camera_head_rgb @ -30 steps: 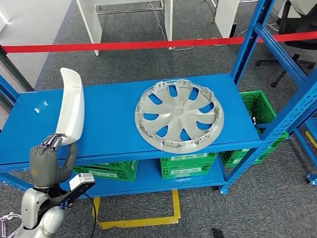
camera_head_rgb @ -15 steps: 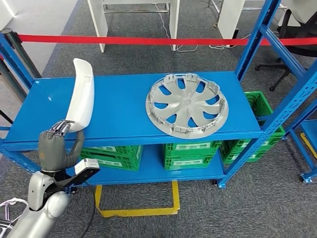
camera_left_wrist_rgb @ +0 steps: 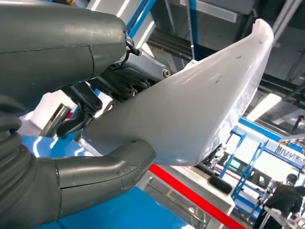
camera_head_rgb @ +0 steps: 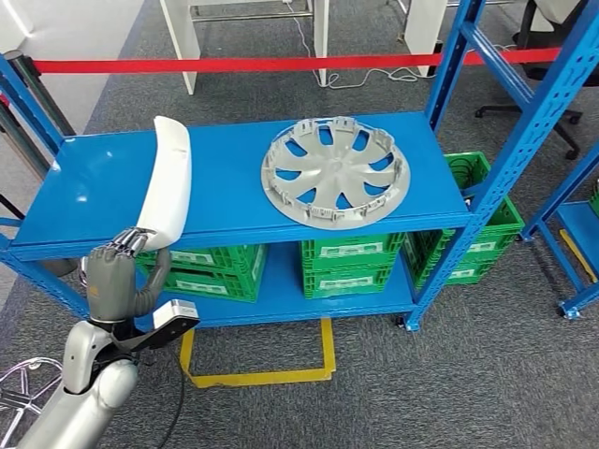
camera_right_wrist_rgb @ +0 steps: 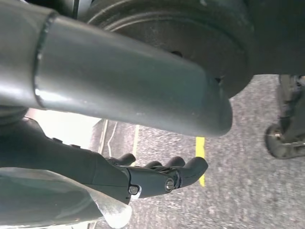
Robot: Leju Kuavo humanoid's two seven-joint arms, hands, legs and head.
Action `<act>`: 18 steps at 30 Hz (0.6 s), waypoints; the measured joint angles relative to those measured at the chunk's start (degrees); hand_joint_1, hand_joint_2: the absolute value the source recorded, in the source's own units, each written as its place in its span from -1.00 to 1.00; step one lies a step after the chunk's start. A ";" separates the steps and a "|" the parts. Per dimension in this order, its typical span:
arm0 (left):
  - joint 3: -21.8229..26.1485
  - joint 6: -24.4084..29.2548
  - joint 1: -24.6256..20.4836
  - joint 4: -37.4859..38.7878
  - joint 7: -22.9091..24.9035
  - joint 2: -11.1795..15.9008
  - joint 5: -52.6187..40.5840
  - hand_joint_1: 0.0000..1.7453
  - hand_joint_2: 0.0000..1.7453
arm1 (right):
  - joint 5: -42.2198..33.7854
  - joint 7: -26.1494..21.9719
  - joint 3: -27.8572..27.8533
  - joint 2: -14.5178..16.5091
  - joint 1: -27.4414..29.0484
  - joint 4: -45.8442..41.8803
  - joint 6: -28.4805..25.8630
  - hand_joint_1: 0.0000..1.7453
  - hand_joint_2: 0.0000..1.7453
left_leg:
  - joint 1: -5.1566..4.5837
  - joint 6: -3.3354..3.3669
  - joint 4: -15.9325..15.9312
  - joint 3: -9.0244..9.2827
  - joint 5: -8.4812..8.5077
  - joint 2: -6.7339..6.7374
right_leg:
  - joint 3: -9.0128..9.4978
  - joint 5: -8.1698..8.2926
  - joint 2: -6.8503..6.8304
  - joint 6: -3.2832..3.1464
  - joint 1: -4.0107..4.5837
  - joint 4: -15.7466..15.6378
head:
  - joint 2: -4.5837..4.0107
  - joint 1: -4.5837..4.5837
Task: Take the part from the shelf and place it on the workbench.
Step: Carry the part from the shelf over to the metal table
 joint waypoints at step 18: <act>-2.00 -1.07 -1.92 1.26 0.50 0.20 1.00 1.00 1.00 | 0.26 0.10 -0.01 -0.03 0.21 -0.01 -0.21 -1.00 -1.00 | -0.22 3.28 -6.61 6.43 1.51 0.31 | -12.44 -5.34 0.40 3.27 0.08 16.81 | -0.01 0.15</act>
